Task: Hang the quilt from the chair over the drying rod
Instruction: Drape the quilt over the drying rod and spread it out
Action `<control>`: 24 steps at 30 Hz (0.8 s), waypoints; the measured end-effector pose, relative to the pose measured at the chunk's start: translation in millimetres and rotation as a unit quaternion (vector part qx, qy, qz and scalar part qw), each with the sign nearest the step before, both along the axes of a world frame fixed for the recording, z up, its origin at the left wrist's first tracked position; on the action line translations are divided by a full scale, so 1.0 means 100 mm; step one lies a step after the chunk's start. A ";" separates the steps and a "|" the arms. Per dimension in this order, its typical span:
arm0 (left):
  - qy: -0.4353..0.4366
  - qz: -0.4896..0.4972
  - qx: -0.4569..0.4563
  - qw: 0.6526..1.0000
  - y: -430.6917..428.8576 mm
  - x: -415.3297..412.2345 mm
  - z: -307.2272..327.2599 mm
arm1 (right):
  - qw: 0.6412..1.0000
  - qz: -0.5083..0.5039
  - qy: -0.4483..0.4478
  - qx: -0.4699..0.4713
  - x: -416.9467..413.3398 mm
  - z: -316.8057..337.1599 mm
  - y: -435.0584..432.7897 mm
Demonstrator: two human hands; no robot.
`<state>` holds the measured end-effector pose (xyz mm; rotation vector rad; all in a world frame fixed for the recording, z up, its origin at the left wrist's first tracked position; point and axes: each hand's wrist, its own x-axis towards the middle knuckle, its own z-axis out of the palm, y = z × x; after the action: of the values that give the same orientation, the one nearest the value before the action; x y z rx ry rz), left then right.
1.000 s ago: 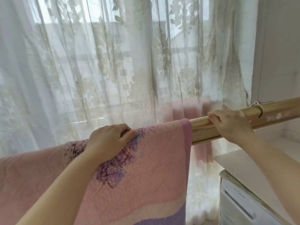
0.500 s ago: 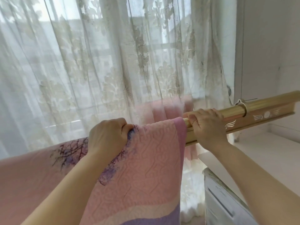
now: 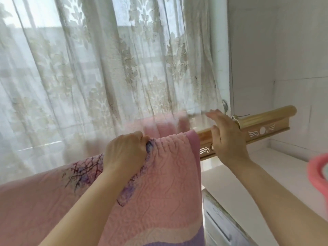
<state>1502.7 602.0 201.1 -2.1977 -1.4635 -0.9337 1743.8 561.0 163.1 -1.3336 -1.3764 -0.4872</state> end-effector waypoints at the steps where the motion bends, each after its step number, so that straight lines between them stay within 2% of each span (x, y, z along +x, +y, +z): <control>1: -0.002 0.002 -0.003 1.000 0.01 -0.02 0.01 | 0.998 -0.046 0.003 0.036 0.14 0.00 0.00; 4: -0.001 0.021 -0.010 1.000 0.03 -0.10 0.02 | 0.989 -0.128 0.060 0.034 0.53 0.04 -0.01; 7: -0.009 0.035 -0.019 0.999 0.03 -0.21 0.03 | 0.983 -0.124 0.117 -0.075 0.78 0.06 -0.01; 10: -0.018 0.043 -0.030 0.998 0.05 -0.33 0.04 | 0.972 -0.129 0.070 -0.183 0.88 0.01 0.07; 12: -0.022 0.045 -0.034 0.998 0.08 -0.40 0.03 | 0.970 -0.126 0.029 -0.207 0.88 0.00 0.14; 15: -0.029 0.060 -0.035 0.997 0.14 -0.47 0.02 | 0.971 -0.111 0.031 -0.210 0.81 0.01 0.25; 18: -0.018 0.065 -0.031 0.997 0.18 -0.47 0.03 | 0.980 -0.096 0.033 -0.174 0.77 -0.02 0.31; 24: 0.002 0.055 -0.018 0.998 0.20 -0.14 0.02 | 0.984 -0.076 0.034 -0.155 0.76 -0.06 0.35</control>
<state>1488.4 622.4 202.6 -2.1183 -1.5947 -0.8712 1820.2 596.1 157.6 -1.7025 -1.3363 -0.3327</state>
